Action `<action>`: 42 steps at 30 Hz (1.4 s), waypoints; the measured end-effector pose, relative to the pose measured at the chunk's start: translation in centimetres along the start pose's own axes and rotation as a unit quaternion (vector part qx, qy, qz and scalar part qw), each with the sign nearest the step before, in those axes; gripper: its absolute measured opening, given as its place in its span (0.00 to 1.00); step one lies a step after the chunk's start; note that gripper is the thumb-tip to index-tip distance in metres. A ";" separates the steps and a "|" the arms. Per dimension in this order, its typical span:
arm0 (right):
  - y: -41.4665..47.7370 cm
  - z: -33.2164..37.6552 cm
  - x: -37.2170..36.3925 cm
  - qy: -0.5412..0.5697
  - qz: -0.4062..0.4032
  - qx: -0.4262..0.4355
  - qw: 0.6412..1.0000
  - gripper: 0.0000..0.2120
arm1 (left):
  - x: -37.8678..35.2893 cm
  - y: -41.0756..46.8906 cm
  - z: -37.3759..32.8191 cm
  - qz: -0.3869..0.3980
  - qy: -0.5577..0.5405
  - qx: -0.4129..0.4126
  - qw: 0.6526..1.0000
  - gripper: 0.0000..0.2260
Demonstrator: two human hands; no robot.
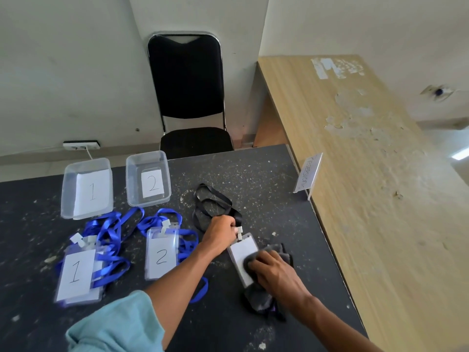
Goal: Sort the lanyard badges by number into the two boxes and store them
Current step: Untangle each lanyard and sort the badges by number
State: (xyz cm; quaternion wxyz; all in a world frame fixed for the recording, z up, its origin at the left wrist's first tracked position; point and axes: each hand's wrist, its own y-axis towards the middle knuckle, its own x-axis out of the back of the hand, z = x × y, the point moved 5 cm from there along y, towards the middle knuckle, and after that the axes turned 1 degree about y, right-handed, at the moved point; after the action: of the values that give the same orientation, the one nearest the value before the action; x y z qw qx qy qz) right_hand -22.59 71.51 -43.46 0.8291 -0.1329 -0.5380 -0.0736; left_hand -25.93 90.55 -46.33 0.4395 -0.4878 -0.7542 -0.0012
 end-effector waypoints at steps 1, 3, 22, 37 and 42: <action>-0.9 -0.4 0.1 -0.002 0.012 0.011 1.000 0.11 | 0.2 -0.1 0.0 0.004 -0.004 0.004 1.000 0.10; -2.3 -1.1 0.3 -0.001 0.046 0.020 0.999 0.11 | 0.6 -0.6 0.1 0.010 -0.005 0.006 1.000 0.09; 0.1 3.7 7.3 0.332 -0.108 -0.240 0.906 0.10 | 9.9 -6.5 -5.8 0.086 -0.263 0.057 0.959 0.15; 2.6 6.3 15.0 0.533 -0.121 -0.202 0.813 0.07 | 11.2 -14.4 -6.2 0.067 -0.408 -0.053 0.909 0.13; 3.3 8.9 12.2 0.589 0.032 -0.168 0.790 0.19 | 13.6 -15.3 -4.9 -0.025 -0.547 -0.025 0.836 0.11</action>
State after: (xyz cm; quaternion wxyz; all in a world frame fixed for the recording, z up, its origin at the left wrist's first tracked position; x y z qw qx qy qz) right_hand -24.48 77.58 -29.34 0.9519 -0.2178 0.0801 -0.2002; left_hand -35.81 90.44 -27.81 -0.0571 -0.4010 -0.8833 0.2360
